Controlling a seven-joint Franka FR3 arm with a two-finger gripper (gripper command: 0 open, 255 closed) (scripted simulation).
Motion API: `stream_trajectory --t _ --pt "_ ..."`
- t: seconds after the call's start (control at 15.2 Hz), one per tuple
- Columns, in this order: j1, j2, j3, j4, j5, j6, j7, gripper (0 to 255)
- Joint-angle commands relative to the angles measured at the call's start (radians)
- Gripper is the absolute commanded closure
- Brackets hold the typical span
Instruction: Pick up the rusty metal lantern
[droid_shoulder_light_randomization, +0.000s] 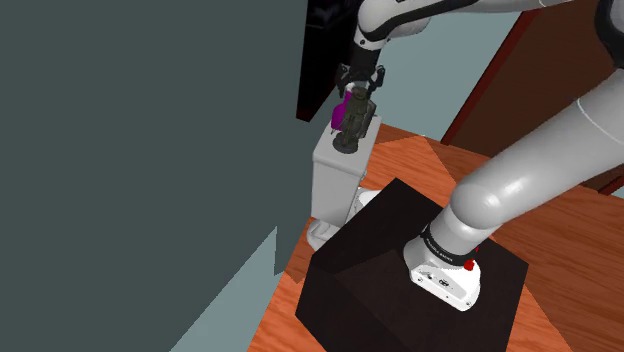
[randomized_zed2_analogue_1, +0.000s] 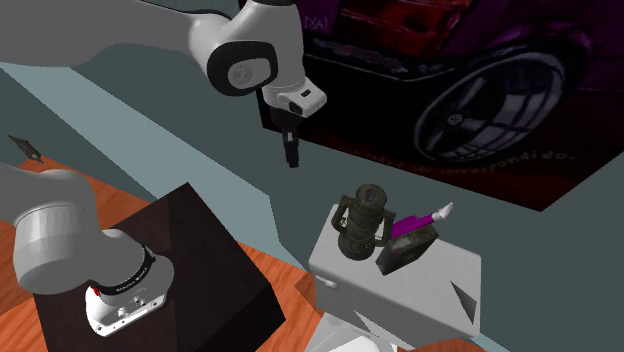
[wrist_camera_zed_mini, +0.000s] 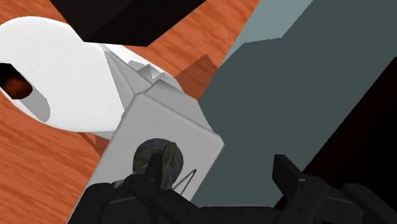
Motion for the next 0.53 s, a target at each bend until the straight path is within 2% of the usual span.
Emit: stream_trajectory --t 0.0,0.46 --pt "-0.021 0.057 -0.014 0.013 0.009 0.060 0.055 0" --pt "-0.082 0.251 -0.069 0.092 0.059 0.224 0.222 0"
